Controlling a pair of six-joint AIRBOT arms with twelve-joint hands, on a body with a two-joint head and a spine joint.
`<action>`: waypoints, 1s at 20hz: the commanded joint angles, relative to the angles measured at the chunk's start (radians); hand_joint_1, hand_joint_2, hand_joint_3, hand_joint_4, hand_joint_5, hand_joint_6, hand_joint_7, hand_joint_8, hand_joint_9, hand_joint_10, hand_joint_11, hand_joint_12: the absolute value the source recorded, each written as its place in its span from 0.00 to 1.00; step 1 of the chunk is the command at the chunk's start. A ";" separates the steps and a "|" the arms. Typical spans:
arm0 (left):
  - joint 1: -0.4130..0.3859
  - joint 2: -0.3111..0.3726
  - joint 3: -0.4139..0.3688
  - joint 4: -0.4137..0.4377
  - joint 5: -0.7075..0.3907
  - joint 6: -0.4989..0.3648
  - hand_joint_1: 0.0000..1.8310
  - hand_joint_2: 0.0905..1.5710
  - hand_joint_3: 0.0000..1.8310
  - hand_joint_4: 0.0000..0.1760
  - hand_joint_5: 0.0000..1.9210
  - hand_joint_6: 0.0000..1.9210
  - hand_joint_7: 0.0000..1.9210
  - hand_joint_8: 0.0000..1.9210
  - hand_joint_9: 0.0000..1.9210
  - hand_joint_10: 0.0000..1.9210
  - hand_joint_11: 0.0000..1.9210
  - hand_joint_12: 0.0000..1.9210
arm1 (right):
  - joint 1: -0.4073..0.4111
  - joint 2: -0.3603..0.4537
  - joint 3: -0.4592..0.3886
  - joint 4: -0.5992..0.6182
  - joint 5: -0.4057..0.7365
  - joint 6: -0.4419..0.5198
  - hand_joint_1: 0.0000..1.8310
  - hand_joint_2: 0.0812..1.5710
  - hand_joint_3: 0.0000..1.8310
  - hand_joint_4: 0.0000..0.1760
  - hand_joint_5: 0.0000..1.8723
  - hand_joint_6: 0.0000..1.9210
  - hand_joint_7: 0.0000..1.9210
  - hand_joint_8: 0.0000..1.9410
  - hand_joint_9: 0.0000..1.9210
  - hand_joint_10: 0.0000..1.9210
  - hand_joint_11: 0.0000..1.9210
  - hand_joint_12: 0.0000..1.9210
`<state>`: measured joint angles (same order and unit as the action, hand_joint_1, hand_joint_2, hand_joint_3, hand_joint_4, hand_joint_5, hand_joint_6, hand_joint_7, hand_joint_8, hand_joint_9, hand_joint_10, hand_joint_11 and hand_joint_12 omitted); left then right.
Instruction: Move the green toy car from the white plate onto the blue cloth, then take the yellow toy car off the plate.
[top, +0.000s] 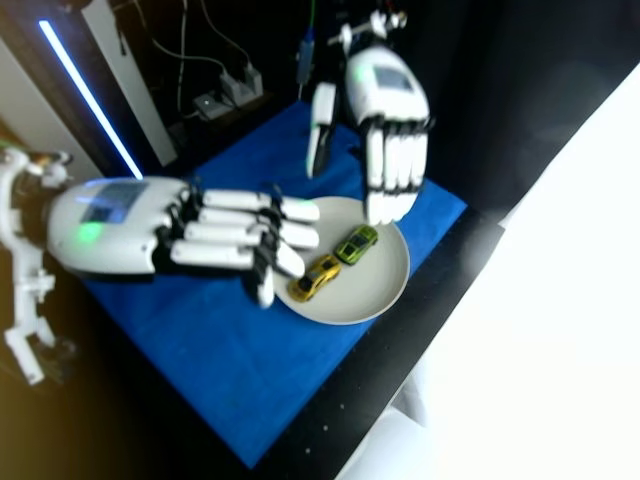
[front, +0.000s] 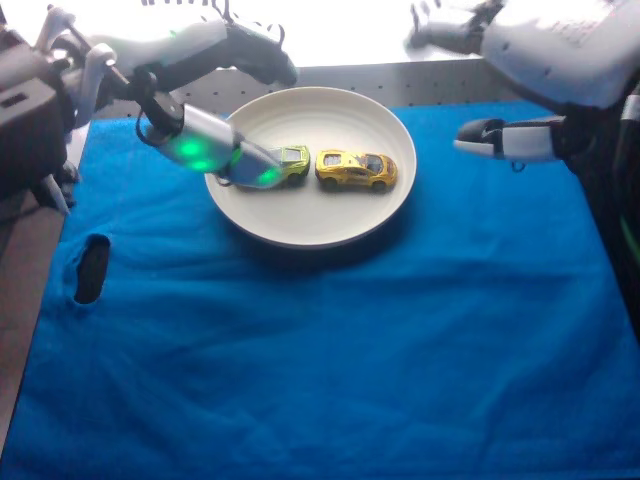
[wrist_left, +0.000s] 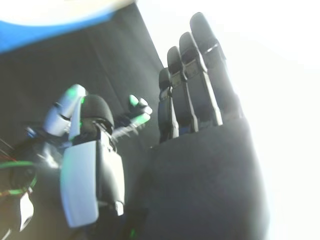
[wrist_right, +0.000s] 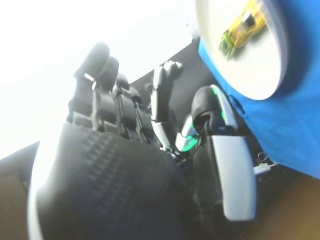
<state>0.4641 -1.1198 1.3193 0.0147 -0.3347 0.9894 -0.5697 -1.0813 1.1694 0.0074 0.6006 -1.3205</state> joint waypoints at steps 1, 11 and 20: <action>-0.019 -0.011 0.010 -0.006 -0.082 0.010 0.50 0.58 0.00 0.00 0.31 0.02 0.30 0.01 0.19 0.15 0.00 0.68 | 0.020 -0.008 0.003 -0.004 0.096 -0.014 0.61 0.59 0.00 0.00 0.32 0.22 0.29 0.45 0.23 0.65 0.13 0.93; -0.026 -0.108 0.109 -0.028 -0.009 0.025 0.58 0.60 0.00 0.00 0.34 0.00 0.35 0.00 0.32 0.06 0.08 0.68 | 0.022 -0.031 0.016 -0.004 0.082 -0.017 0.57 0.60 0.00 0.00 0.31 0.15 0.23 0.49 0.20 0.74 0.16 0.97; -0.012 -0.146 0.129 -0.088 0.011 0.093 0.58 0.64 0.00 0.00 0.45 0.01 0.50 0.02 0.33 0.41 0.17 0.80 | 0.022 -0.035 0.014 -0.003 0.082 -0.017 0.52 0.63 0.00 0.00 0.33 0.08 0.28 0.47 0.26 0.72 0.23 0.95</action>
<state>0.4595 -1.2671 1.4441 -0.0711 -0.2203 1.0801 -0.5644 -1.1160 1.1835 0.0063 0.5636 -1.3327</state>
